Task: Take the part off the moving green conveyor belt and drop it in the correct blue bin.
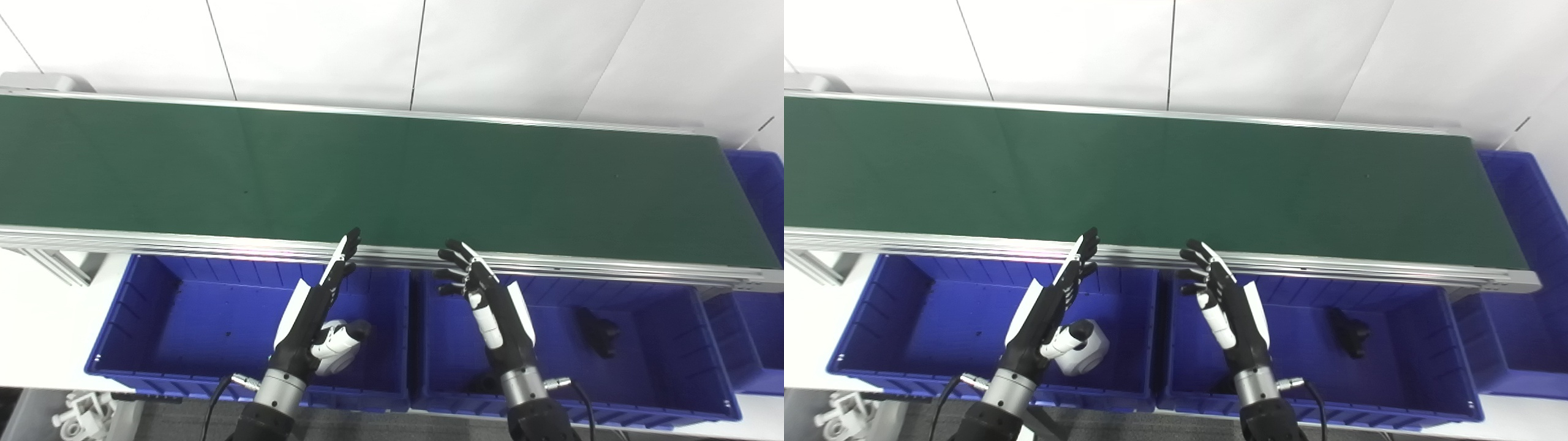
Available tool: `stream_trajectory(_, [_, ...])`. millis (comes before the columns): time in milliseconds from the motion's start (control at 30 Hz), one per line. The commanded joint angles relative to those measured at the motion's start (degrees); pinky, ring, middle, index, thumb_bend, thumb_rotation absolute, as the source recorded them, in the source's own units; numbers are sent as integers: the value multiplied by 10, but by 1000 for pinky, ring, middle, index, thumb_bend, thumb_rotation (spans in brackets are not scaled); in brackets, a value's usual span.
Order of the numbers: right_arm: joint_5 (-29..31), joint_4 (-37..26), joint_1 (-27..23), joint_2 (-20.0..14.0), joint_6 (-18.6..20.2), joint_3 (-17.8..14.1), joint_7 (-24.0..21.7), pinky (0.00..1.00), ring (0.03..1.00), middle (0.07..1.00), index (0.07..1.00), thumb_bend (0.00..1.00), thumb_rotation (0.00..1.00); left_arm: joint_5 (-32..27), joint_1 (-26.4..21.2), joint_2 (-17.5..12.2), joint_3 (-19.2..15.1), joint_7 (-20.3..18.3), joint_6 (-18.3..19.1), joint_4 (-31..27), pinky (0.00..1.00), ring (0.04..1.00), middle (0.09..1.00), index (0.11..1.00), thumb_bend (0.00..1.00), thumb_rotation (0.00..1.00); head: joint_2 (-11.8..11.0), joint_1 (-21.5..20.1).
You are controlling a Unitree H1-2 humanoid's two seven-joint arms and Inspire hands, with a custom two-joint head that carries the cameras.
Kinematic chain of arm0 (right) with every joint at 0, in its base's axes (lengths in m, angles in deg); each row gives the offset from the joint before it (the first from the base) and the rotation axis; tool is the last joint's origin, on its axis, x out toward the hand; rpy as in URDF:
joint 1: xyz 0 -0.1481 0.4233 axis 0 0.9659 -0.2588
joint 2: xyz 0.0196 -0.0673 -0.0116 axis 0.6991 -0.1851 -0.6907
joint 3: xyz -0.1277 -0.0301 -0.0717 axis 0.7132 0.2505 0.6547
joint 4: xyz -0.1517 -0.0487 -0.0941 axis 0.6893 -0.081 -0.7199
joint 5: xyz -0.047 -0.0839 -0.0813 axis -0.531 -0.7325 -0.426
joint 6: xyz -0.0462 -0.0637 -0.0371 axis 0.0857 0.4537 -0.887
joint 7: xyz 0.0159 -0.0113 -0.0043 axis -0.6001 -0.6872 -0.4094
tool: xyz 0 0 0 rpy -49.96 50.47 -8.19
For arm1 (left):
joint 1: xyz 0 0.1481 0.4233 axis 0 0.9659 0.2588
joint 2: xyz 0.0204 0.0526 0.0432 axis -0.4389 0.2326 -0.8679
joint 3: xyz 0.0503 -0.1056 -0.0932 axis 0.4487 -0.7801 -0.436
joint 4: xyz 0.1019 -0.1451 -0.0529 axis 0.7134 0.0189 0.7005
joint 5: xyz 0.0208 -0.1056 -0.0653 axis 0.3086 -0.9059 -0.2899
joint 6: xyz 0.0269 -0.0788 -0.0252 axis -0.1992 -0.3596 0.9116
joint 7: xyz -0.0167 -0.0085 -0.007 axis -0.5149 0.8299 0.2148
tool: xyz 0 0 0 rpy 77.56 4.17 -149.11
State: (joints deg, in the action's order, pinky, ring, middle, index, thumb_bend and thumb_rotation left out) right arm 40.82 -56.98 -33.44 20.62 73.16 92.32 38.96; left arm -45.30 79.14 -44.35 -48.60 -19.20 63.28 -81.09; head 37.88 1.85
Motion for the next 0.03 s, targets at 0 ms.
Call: stream_trajectory(0, [3,-6,-4,5,-39,2,10,680,754,858,885,841,1000,5,0,-1,1,8,-32,-4,934,988,992,1000,878,939,-5,1])
